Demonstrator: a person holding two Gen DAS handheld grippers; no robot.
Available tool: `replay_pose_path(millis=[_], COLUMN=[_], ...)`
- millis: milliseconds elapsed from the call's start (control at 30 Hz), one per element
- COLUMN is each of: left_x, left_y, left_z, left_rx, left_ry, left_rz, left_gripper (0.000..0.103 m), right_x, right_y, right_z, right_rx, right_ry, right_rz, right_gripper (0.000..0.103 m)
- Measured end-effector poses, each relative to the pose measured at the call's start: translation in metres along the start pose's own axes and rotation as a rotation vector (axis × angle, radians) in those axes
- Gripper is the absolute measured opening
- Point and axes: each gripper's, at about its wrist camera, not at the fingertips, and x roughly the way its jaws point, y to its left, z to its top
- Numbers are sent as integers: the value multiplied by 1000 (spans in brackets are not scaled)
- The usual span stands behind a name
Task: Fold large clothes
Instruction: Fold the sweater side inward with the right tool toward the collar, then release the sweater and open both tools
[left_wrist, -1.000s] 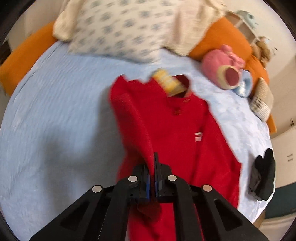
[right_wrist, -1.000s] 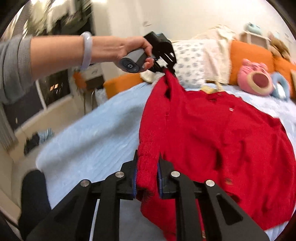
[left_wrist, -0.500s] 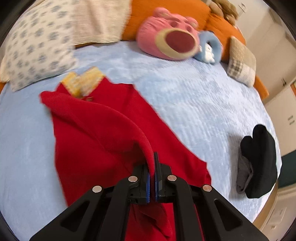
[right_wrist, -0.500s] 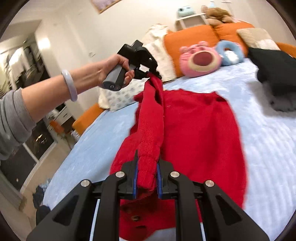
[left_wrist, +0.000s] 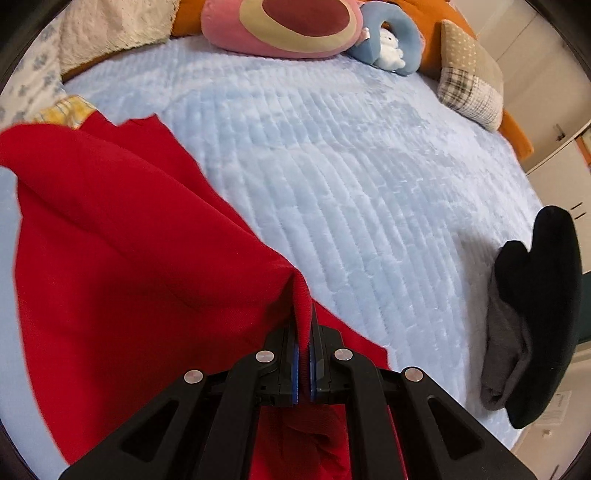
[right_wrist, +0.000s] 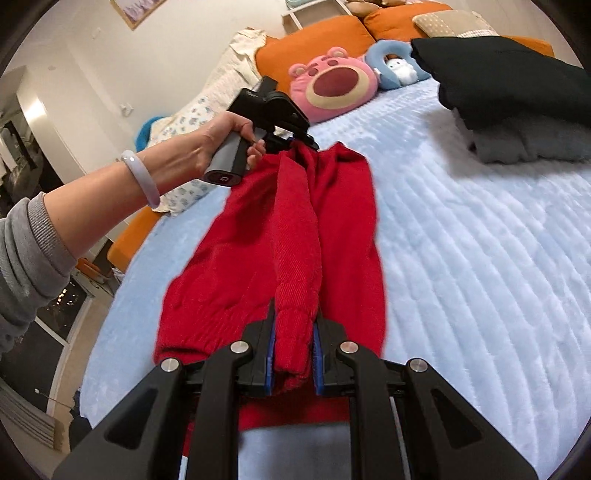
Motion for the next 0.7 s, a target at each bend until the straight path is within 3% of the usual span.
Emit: replay_pose_path(millis=[100, 133, 233, 367, 467, 567, 700], left_x=[3, 1, -14, -66, -109, -135, -139], left_y=[1, 0, -1, -4, 3, 12, 23], left_z=[-2, -5, -11, -25, -53, -107, -190], left_rx=[13, 31, 45, 109, 152, 232, 302], left_ry=[-10, -12, -41, -144, -210, -222, -209], left_rz=[-35, -55, -116, -160, -170, -137, -128], left_gripper=[10, 16, 52, 62, 73, 73, 73], right_x=[3, 6, 1, -23, -11, 29, 122], right_y=[-6, -5, -2, 5, 19, 28, 45], right_z=[0, -1, 6, 35, 79, 129, 191], right_rx=[13, 3, -27, -70, -167, -207, -287], right_ry=[34, 66, 68, -4, -12, 39, 174], right_rz=[-13, -37, -106, -88, -62, 14, -51], right_gripper=[17, 23, 55, 59, 62, 62, 59])
